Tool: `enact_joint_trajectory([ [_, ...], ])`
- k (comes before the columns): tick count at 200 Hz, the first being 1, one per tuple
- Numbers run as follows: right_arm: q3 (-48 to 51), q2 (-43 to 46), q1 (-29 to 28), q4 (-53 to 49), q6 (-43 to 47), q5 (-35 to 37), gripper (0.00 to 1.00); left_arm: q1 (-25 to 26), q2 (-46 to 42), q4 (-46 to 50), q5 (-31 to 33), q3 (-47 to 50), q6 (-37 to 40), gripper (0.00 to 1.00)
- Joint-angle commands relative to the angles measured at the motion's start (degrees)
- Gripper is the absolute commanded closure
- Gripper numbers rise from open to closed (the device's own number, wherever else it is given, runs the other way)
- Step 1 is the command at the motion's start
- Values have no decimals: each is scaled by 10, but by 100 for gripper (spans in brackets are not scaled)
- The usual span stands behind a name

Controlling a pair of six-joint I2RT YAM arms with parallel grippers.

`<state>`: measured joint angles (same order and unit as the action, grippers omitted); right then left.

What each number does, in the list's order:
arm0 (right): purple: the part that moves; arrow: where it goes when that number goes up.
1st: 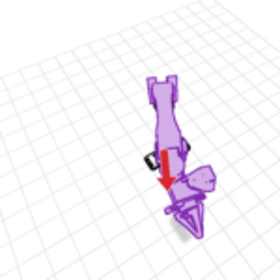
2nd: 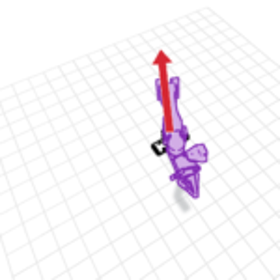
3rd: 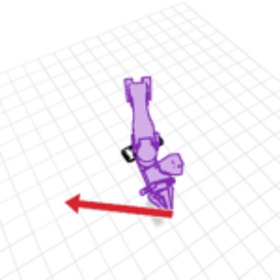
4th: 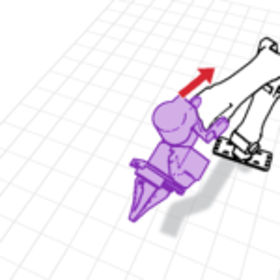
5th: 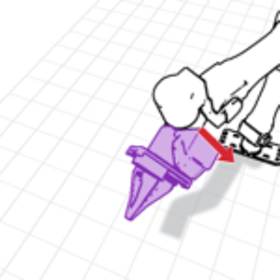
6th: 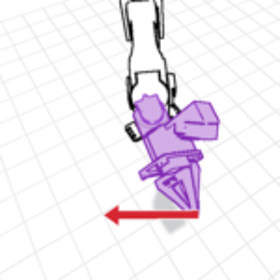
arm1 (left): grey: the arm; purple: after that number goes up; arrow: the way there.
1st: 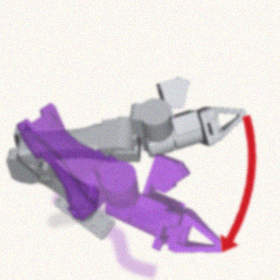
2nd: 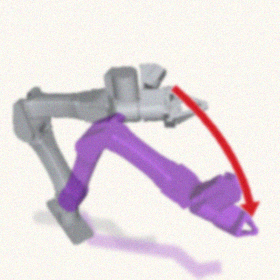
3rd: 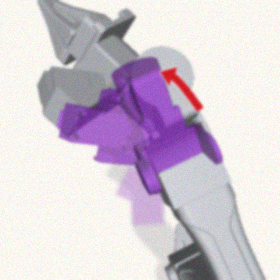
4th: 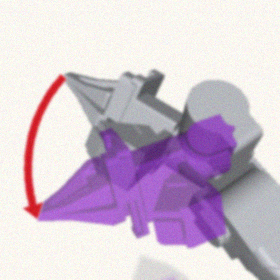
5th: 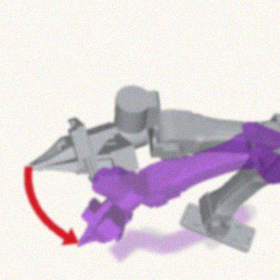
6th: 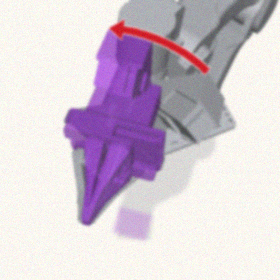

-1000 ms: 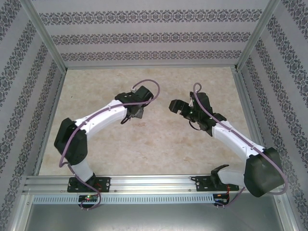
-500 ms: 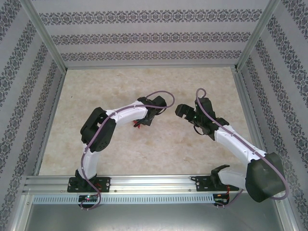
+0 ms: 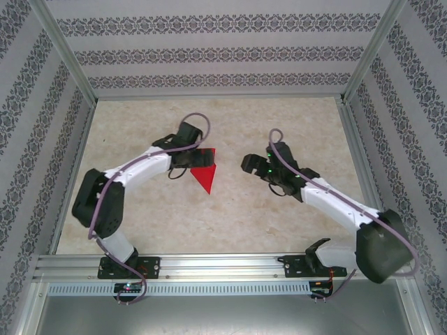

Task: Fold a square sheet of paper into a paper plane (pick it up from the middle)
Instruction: Turn over the paper at the center of the table.

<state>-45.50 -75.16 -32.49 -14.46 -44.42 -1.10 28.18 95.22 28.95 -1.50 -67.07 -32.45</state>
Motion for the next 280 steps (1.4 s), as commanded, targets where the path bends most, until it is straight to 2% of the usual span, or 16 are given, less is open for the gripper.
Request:
enact_joint_trajectory([
  [1, -60, -64, -56, 18, -42, 20, 19, -43, -38, -76, -32, 52, -33, 5],
  [11, -92, -100, -81, 18, -49, 25, 24, -60, -56, -89, -26, 75, -39, 0],
  [32, -154, -171, -122, 15, -66, 30, 38, -86, -85, -98, -7, 108, -41, 0],
  [52, -196, -232, -143, 32, -82, 18, 47, -114, -103, -93, 10, 128, -39, 0],
  [95, -294, -351, -146, 33, -96, -35, 51, -169, -125, -120, 8, 162, -49, 0],
  [144, -375, -448, -143, -2, -86, -67, 51, -181, -124, -131, -9, 169, -32, 0],
  [193, -368, -456, -127, -71, 20, -89, 51, -185, -118, -132, -41, 158, -27, 0],
  [240, -291, -422, -94, -181, 242, -151, 50, -185, -105, -144, -77, 158, -17, 0],
  [258, -264, -397, -78, -224, 323, -149, 51, -185, -105, -160, -101, 163, -14, 0],
  [280, -244, -337, -58, -211, 334, -156, 52, -184, -103, -170, -124, 167, -15, 0],
])
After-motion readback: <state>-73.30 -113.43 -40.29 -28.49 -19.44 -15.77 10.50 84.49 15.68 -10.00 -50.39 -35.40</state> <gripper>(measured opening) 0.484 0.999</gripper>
